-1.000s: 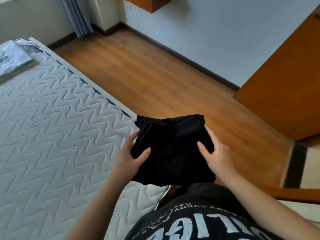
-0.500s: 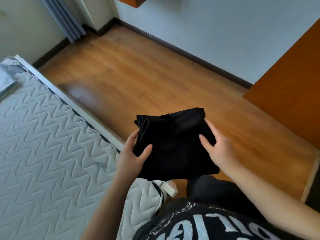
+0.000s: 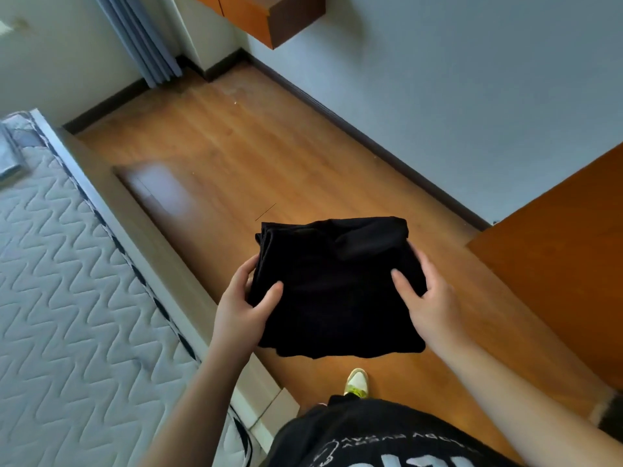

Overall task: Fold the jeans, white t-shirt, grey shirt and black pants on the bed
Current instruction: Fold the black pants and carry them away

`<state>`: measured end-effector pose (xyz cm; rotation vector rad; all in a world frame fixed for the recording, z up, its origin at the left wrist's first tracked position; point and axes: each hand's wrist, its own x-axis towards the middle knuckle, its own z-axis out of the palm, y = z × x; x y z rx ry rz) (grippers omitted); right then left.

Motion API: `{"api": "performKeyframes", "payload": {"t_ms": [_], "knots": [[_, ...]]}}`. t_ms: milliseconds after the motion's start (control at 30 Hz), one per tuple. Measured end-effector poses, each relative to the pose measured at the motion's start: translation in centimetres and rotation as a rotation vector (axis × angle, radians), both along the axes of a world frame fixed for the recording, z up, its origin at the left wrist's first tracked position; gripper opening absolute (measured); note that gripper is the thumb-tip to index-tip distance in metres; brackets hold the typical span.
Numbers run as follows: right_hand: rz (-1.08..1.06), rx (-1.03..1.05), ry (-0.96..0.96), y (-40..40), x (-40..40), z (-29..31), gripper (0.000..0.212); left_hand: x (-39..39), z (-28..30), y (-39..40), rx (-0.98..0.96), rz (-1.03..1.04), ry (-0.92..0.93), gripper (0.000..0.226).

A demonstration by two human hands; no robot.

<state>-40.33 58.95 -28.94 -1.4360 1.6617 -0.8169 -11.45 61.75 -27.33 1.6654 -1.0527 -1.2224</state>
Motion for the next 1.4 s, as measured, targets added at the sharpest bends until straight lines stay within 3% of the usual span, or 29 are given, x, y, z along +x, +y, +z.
{"api": "performKeyframes", "payload": {"t_ms": [300, 733, 1067, 1400], "knots": [[0.124, -0.020, 0.033, -9.6, 4.4, 1.1, 0.056, 4.4, -0.2, -4.3, -0.040, 0.138, 0.166, 0.054], [0.332, -0.022, -0.048, -25.8, 22.3, 2.6, 0.052, 22.1, 2.0, -15.6, -0.095, 0.220, 0.179, 0.059], [0.403, -0.086, -0.008, -43.0, 31.6, 2.8, 0.054, 29.8, 1.7, -30.4, -0.119, 0.330, 0.158, 0.059], [0.632, -0.021, 0.002, -63.8, 39.7, 4.3, 0.044, 35.4, 3.6, -46.2, -0.143, 0.437, 0.086, 0.055]]}}
